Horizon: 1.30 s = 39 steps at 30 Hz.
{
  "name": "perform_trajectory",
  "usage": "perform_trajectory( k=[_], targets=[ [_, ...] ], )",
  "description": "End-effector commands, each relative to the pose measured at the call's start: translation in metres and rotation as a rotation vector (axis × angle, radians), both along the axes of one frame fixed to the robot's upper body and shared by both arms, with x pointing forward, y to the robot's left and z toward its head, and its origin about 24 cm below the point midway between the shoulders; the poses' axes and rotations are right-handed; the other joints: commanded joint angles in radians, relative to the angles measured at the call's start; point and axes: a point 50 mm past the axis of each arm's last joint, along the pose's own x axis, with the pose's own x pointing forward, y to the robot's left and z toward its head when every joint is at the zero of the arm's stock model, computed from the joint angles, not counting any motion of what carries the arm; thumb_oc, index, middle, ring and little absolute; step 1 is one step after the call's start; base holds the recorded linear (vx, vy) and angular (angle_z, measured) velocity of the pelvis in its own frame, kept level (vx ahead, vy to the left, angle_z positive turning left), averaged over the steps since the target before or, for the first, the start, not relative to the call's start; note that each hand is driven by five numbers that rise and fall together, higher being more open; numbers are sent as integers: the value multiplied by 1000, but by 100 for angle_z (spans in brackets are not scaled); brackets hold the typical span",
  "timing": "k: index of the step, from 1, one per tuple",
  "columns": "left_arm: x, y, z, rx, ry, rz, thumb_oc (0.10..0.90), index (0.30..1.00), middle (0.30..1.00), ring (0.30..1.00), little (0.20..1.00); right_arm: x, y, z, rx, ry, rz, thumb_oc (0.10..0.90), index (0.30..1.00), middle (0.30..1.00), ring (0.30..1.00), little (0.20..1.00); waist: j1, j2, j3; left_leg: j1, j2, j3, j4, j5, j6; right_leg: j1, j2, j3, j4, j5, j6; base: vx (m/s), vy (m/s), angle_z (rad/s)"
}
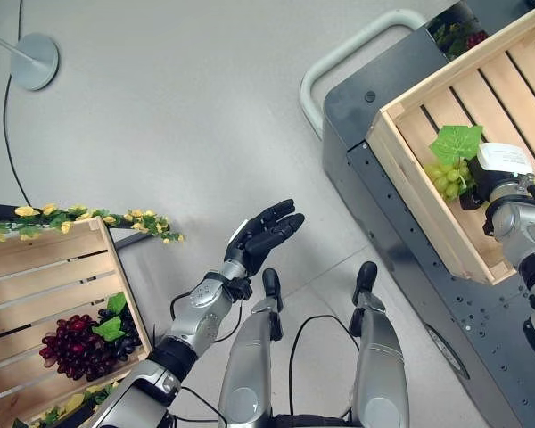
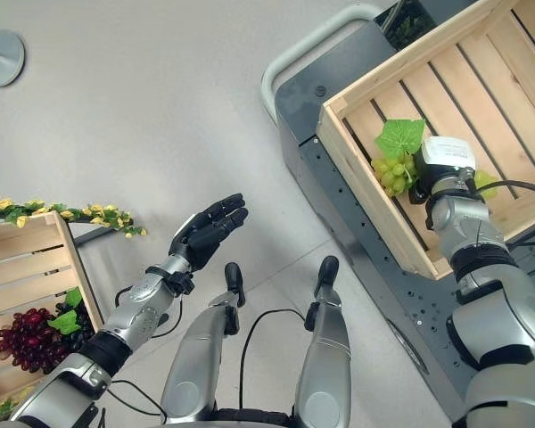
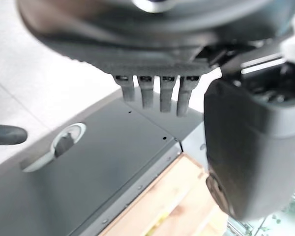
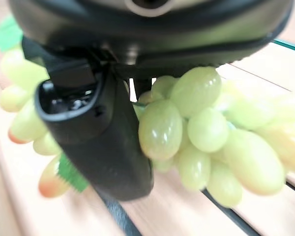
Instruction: Pick up the fruits from the basket on one side to the basket on the other side
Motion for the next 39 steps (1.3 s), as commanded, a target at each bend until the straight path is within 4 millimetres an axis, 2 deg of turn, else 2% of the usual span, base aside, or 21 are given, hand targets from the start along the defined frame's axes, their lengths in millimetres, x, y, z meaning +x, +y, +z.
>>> perform_trajectory(
  k=[1, 2, 6, 10, 12, 15, 17, 19, 21, 25, 30, 33, 35, 39],
  targets=[
    [-6, -4, 30, -69, -195, -40, 800, 900, 900, 900, 900, -11, -22, 34, 37, -221, -64, 400, 300, 300, 300, 300, -24, -28, -11, 44, -16, 29, 126, -97, 7, 103, 22, -58, 72, -75, -31, 20, 49, -3],
    [-6, -4, 30, -68, -195, -40, 800, 900, 900, 900, 900, -11, -22, 33, 38, -221, -64, 400, 300, 300, 300, 300, -24, -28, -11, 45, -16, 29, 126, -97, 7, 104, 22, -58, 71, -75, -31, 30, 70, -2],
    [-11, -3, 25, -38, -191, -63, 800, 900, 900, 900, 900, -21, -31, 38, 115, -312, -61, 400, 300, 300, 300, 300, -34, -47, -20, 165, 5, 30, 110, -108, -1, 231, 27, -48, 52, -93, -43, 70, 60, 0],
    [-20, -4, 17, -16, -169, -119, 800, 900, 900, 900, 900, -33, -38, 36, 185, -366, -69, 400, 300, 300, 300, 300, -38, -61, -80, 246, 11, 34, 53, -100, -8, 313, 37, -44, 4, -96, -43, 132, 65, -3],
    [-29, -7, 13, -10, -179, -212, 800, 900, 900, 900, 900, -39, -39, 37, 226, -415, -48, 400, 300, 300, 300, 300, -46, -69, -132, 317, 11, 36, -17, -89, -12, 381, 47, -37, -51, -93, -37, 161, 98, -9],
    [-34, -10, 14, 20, -210, -265, 800, 900, 900, 900, 900, -41, -35, 41, 266, -465, -19, 400, 300, 300, 300, 300, -54, -73, -165, 358, 12, 37, -59, -80, -14, 416, 54, -29, -78, -91, -34, 119, 85, -10],
    [-36, -11, 16, 57, -244, -284, 800, 900, 900, 900, 900, -41, -26, 48, 323, -511, 48, 400, 300, 300, 300, 300, -66, -76, -229, 421, 9, 36, -131, -59, -18, 461, 68, -16, -116, -85, -27, 199, 136, -7],
    [-36, -12, 17, 82, -264, -294, 800, 900, 900, 900, 900, -41, -22, 51, 358, -528, 80, 400, 300, 300, 300, 300, -68, -79, -255, 444, 8, 32, -161, -50, -20, 482, 72, -13, -135, -81, -25, 135, 81, -19],
    [-36, -16, 20, 137, -298, -317, 800, 900, 900, 900, 900, -39, -11, 56, 450, -548, 156, 400, 300, 300, 300, 300, -71, -84, -310, 477, 6, 31, -217, -27, -25, 511, 79, -12, -175, -69, -20, 136, 79, -10],
    [-32, -22, 30, 183, -347, -348, 800, 900, 900, 900, 900, -37, 7, 66, 690, -574, 287, 400, 300, 300, 300, 300, -75, -88, -367, 520, 10, 28, -284, -2, -34, 554, 85, -19, -226, -55, -13, 80, 56, -3],
    [-21, -32, 46, 164, -383, -371, 800, 900, 900, 900, 900, -27, 33, 67, 943, -544, 413, 400, 300, 300, 300, 300, -65, -92, -402, 555, 14, 24, -346, 22, -46, 602, 86, -45, -284, -41, -7, 37, 44, 12],
    [-10, -34, 62, 156, -432, -314, 800, 900, 900, 900, 900, -19, 52, 67, 1039, -484, 484, 400, 300, 300, 300, 300, -54, -97, -417, 561, 15, 17, -361, 29, -51, 624, 84, -66, -314, -31, -6, 12, 31, 11],
    [-7, -35, 67, 146, -444, -309, 800, 900, 900, 900, 900, -17, 57, 68, 1070, -465, 507, 400, 300, 300, 300, 300, -50, -100, -420, 563, 15, 15, -362, 28, -53, 630, 82, -75, -321, -28, -5, 18, 22, 14],
    [2, -47, 83, 138, -468, -304, 800, 900, 900, 900, 900, -6, 83, 69, 1135, -419, 587, 400, 300, 300, 300, 300, -27, -107, -435, 568, 7, -13, -366, 23, -49, 651, 78, -94, -327, -31, -2, 48, 12, 12]
  ],
)
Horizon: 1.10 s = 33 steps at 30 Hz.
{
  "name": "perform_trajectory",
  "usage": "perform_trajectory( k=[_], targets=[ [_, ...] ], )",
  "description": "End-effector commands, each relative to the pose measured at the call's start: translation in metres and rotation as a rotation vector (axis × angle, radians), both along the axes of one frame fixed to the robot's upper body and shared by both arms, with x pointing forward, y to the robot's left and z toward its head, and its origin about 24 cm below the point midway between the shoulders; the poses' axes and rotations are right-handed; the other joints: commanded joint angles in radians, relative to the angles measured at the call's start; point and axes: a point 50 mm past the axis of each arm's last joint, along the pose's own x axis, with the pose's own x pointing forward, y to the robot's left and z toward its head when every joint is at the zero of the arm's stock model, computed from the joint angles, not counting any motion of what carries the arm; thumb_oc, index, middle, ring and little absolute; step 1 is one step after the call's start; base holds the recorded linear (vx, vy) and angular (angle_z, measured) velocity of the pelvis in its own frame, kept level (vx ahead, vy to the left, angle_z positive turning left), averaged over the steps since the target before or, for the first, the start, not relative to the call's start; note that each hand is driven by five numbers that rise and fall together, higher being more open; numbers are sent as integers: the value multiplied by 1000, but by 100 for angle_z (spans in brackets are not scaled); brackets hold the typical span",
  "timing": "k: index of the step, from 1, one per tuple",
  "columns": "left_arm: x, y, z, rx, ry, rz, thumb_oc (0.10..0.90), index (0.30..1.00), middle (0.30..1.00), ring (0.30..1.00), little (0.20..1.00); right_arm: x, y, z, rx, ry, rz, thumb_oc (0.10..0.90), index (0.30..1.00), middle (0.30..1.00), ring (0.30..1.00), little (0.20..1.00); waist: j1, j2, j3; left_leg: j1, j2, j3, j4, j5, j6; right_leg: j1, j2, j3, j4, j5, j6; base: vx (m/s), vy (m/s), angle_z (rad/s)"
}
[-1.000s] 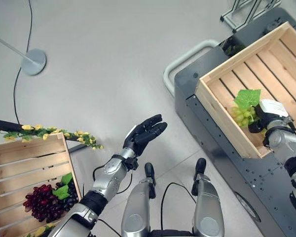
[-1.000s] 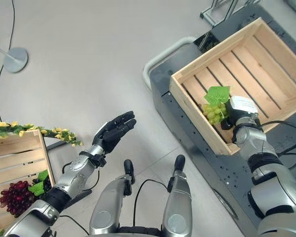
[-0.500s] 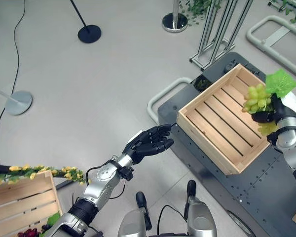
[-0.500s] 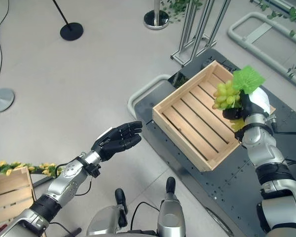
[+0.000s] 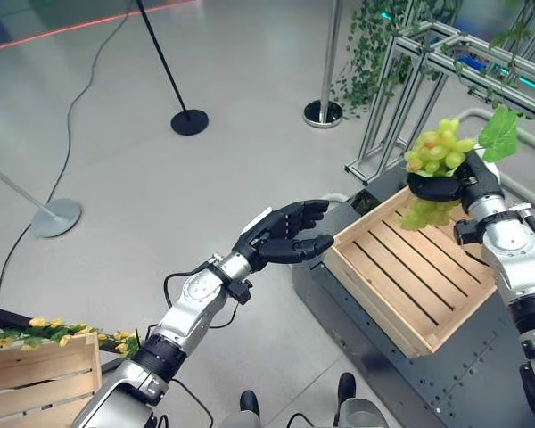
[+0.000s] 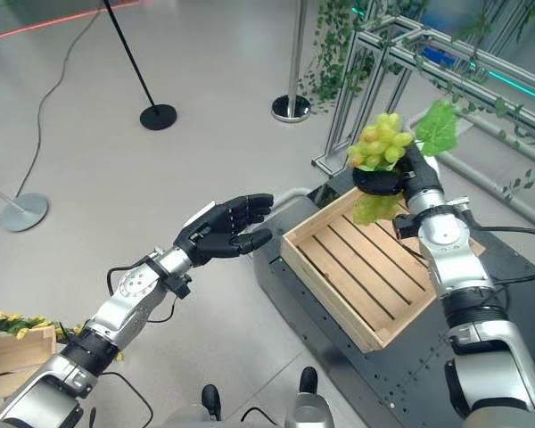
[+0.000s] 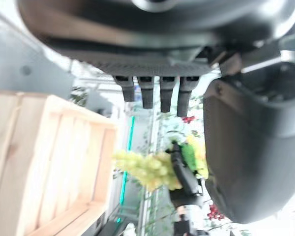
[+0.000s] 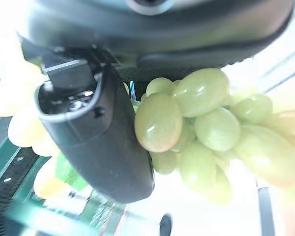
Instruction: Pick up the fruits from the basket on one side to the basket on the other side
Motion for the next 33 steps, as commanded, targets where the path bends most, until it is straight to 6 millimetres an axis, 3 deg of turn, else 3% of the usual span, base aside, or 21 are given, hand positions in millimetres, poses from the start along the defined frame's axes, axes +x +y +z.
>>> perform_trajectory(
  k=[1, 10, 15, 20, 33],
  targets=[
    [10, -30, 42, -92, -158, -61, 800, 900, 900, 900, 900, 14, 35, 65, 52, -241, 152, 400, 300, 300, 300, 300, 37, -41, -164, -23, -3, -21, 3, -15, -6, 51, 8, -25, 39, -66, -42, 54, -2, 21],
    [24, -47, 67, -46, -194, -72, 800, 900, 900, 900, 900, 27, 76, 55, 50, -169, 244, 400, 300, 300, 300, 300, 78, -51, -179, -29, -17, -75, 1, -22, 0, 85, -1, -64, 21, -68, -32, 20, -6, 19],
    [25, -56, 69, -74, -143, -141, 800, 900, 900, 900, 900, 31, 97, 57, 50, -168, 302, 400, 300, 300, 300, 300, 90, -50, -185, -31, -20, -87, 1, -23, 1, 96, -5, -79, 13, -66, -32, -2, 19, 12],
    [23, -65, 57, -99, -58, -208, 800, 900, 900, 900, 900, 32, 119, 59, 71, -178, 361, 400, 300, 300, 300, 300, 101, -48, -193, -30, -25, -98, 1, -26, 5, 104, -9, -83, 11, -68, -31, 15, 32, 12],
    [18, -70, 13, -32, 113, -228, 800, 900, 900, 900, 900, 30, 150, 78, 87, -212, 468, 400, 300, 300, 300, 300, 120, -51, -199, -24, -32, -106, 1, -29, 10, 114, -12, -85, 5, -70, -28, 2, 1, 0]
  ],
)
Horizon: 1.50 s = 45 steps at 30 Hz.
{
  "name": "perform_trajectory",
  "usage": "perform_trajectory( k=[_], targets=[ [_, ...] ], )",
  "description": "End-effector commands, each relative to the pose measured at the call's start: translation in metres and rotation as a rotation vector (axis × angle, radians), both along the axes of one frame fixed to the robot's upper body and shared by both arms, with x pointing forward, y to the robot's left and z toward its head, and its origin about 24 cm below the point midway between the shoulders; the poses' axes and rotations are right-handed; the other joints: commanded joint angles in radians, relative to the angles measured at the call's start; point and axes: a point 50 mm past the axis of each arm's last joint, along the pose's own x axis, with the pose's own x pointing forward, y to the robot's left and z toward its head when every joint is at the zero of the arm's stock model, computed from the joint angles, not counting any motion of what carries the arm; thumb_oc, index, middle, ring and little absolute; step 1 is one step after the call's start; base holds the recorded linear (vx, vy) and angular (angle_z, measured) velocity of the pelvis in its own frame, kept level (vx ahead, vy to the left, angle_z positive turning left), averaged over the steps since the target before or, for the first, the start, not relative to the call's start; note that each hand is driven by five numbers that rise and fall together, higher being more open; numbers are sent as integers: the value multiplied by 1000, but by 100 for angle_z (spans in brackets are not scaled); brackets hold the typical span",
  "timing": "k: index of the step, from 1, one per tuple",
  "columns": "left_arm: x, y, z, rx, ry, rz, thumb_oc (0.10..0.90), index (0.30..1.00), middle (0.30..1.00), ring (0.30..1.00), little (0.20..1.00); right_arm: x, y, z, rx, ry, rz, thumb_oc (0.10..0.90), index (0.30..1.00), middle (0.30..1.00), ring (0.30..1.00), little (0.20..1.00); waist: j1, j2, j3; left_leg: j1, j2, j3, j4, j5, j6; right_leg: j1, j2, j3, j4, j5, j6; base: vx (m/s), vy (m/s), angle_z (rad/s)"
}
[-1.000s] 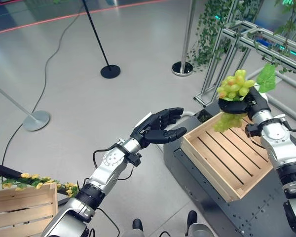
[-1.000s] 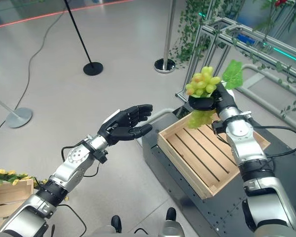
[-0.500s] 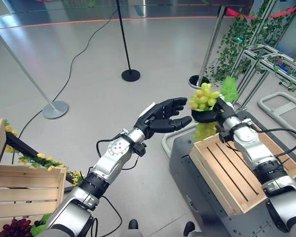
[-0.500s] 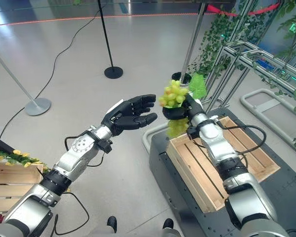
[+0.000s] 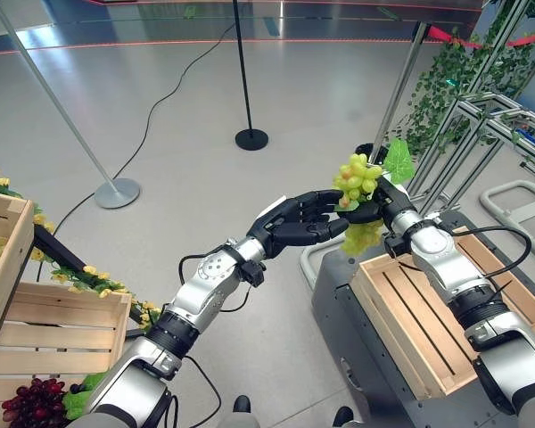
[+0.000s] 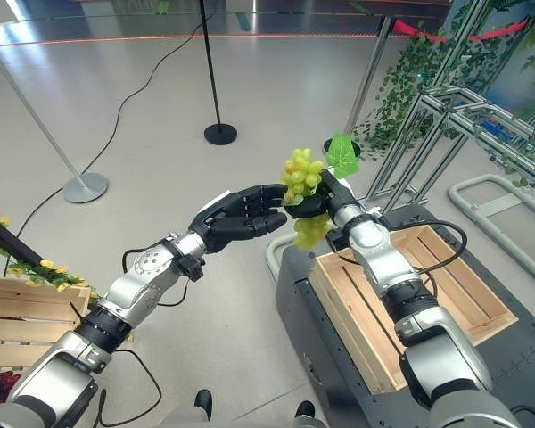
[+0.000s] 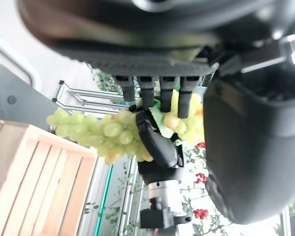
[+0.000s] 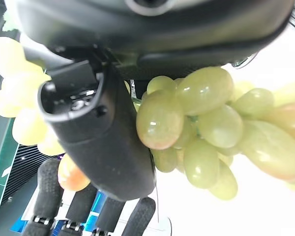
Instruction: Pick up the fruits from the basket on one side to the basket on the other side
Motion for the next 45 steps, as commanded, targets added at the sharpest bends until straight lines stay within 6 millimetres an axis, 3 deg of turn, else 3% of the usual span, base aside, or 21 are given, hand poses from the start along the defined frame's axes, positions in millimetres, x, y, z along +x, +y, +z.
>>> perform_trajectory(
  k=[1, 12, 19, 24, 33, 45],
  targets=[
    [-1, -48, -1, -23, 7, -166, 800, 900, 900, 900, 900, 13, 64, 118, 142, -388, 241, 400, 300, 300, 300, 300, 11, -17, -141, 11, -28, 4, 1, -71, 9, 75, -4, 18, 5, -67, -25, 0, 0, 0],
    [3, -27, -22, -52, 65, -12, 800, 900, 900, 900, 900, 11, 59, 128, 158, -395, 235, 400, 300, 300, 300, 300, 14, -26, -140, 16, -25, 10, 1, -68, 7, 76, -4, 22, 6, -66, -27, 0, 0, 0],
    [9, -4, -16, -104, 7, 152, 800, 900, 900, 900, 900, 12, 48, 127, 156, -385, 192, 400, 300, 300, 300, 300, 18, -33, -139, 17, -22, 10, 1, -66, 4, 78, -2, 24, 5, -67, -31, 0, 0, 0],
    [13, 10, 0, -153, -88, 274, 800, 900, 900, 900, 900, 13, 42, 126, 148, -378, 163, 400, 300, 300, 300, 300, 22, -39, -138, 14, -22, 7, 1, -65, 3, 78, -1, 20, 4, -67, -32, 0, 0, 0],
    [13, 6, 7, -133, -117, 247, 800, 900, 900, 900, 900, 13, 44, 128, 168, -384, 162, 400, 300, 300, 300, 300, 23, -41, -136, 12, -20, 9, 1, -66, 3, 78, -1, 18, 1, -65, -31, 0, 0, 0],
    [10, -11, -2, -103, -51, 101, 800, 900, 900, 900, 900, 11, 59, 122, 220, -359, 228, 400, 300, 300, 300, 300, 17, -34, -139, 14, -22, 11, 1, -67, 5, 78, -3, 23, 1, -64, -28, 0, 0, 0]
  ],
)
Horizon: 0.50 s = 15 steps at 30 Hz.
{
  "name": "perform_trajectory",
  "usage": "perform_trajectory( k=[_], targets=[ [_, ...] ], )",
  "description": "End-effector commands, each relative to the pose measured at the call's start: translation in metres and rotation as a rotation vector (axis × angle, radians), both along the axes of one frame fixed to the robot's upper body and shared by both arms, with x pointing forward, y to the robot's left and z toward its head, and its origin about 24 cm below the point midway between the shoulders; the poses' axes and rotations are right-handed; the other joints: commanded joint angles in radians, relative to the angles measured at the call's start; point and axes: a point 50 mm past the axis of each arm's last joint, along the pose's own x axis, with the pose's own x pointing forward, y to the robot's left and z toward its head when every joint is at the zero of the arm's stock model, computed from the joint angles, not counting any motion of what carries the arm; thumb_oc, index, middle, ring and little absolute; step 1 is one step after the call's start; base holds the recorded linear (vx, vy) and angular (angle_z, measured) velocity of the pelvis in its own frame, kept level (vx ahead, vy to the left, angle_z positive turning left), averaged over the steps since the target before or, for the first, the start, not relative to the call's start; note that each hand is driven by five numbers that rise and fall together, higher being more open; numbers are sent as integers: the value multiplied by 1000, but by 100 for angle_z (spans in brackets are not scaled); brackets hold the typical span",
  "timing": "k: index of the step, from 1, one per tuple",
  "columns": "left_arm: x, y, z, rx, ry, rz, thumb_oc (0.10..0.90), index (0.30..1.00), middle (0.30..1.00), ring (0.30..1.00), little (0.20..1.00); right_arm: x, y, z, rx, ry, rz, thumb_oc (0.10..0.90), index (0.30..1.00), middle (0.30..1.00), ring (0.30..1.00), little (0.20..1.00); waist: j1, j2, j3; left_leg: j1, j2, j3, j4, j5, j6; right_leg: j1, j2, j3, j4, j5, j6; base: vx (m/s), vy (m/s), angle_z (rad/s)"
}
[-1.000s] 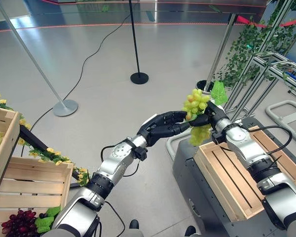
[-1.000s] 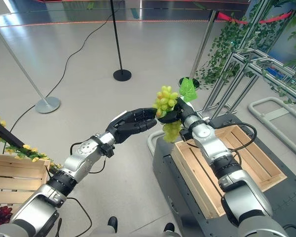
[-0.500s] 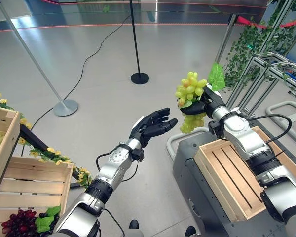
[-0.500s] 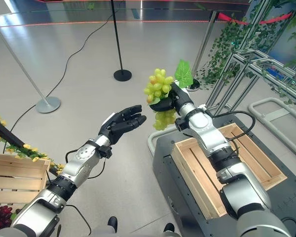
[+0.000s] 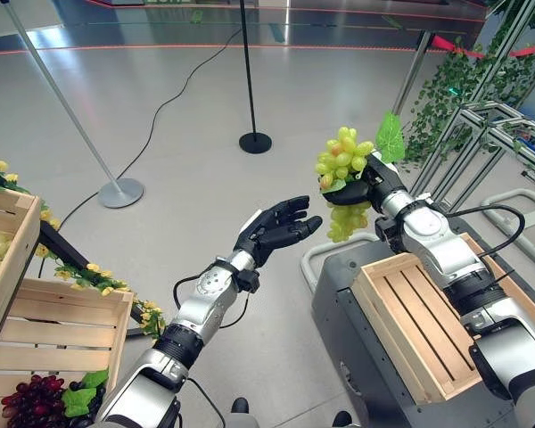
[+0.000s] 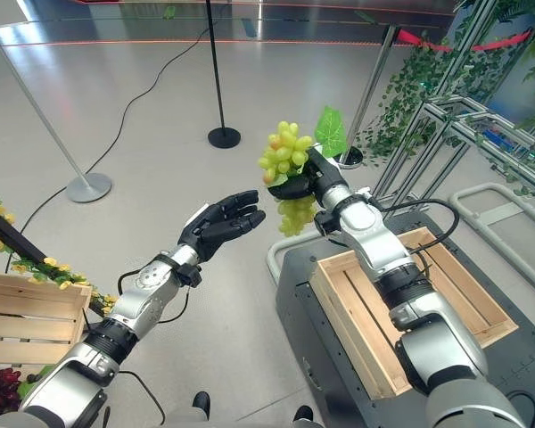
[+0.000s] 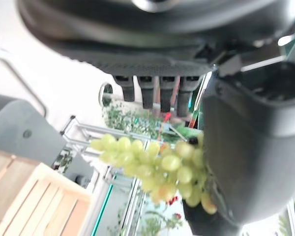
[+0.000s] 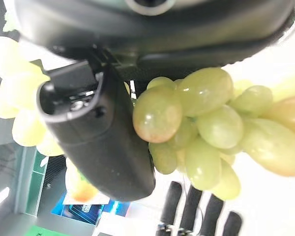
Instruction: Pick up the fruits from the basket on one side to the basket on the other side
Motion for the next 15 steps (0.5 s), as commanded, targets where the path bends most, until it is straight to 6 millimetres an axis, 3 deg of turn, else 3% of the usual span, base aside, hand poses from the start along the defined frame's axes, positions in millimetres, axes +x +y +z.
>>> perform_trajectory(
  k=[1, 15],
  targets=[
    [9, -34, 31, -53, -133, -146, 800, 900, 900, 900, 900, 4, 34, 82, 134, -279, 136, 400, 300, 300, 300, 300, -3, -24, -128, 12, -24, 9, 1, -67, 6, 77, -5, 21, 1, -63, -27, 0, 0, 0],
    [8, -53, 19, -28, -49, -257, 800, 900, 900, 900, 900, -4, 78, 76, 189, -227, 296, 400, 300, 300, 300, 300, -8, -17, -128, 13, -27, 9, 1, -66, 8, 75, -6, 25, 1, -64, -27, 0, 0, 0]
  ],
)
